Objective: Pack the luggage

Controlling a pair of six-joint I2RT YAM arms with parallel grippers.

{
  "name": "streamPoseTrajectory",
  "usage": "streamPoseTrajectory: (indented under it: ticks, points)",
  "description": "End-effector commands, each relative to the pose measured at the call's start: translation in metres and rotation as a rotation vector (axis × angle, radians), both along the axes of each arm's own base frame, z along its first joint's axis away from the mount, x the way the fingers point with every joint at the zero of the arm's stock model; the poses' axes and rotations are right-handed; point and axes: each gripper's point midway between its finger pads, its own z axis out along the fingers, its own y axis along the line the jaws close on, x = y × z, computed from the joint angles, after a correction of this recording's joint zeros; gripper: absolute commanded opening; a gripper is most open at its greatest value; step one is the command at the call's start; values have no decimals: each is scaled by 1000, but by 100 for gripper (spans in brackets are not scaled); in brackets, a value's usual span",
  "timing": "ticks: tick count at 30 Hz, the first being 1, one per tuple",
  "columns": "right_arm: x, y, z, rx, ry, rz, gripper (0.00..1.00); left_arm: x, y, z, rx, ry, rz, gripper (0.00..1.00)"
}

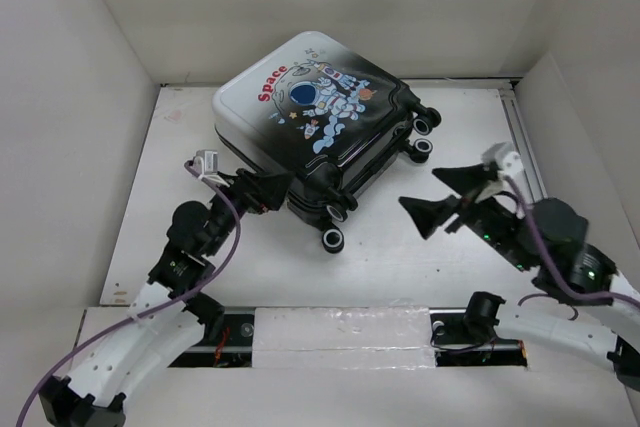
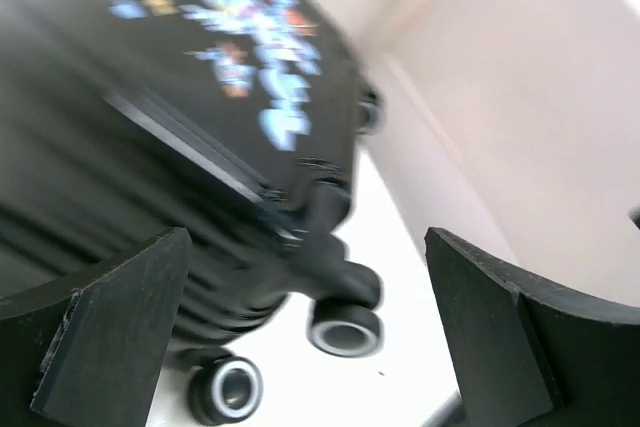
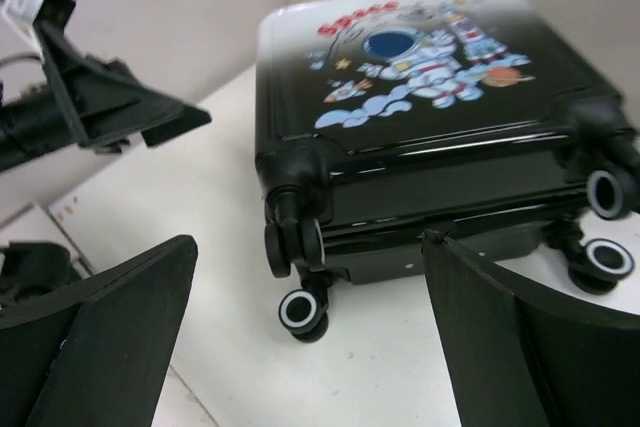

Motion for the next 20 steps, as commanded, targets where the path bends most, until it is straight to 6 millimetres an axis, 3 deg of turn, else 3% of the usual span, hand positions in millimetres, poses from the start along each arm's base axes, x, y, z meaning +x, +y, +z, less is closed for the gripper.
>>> streamPoseTrajectory:
  ticks: [1, 4, 8, 10, 15, 20]
  points:
    - [-11, -50, 13, 80, -14, -101, 100, -26, -16, 31, -43, -158, -152, 100]
    - [-17, -79, 13, 165, -31, -158, 100, -31, -13, 23, -37, -146, -152, 100]
    - [-13, -97, -9, 187, -14, -242, 100, -38, -7, 22, -45, -159, -142, 100]
    - [-9, -97, -26, 169, 5, -267, 100, -44, -4, 23, -59, -166, -144, 100]
    - [-5, -95, -44, 146, 32, -287, 100, -49, -1, 27, -61, -170, -144, 100]
    - [1, -89, -70, 102, 58, -309, 100, -33, 1, 15, -15, -106, -91, 100]
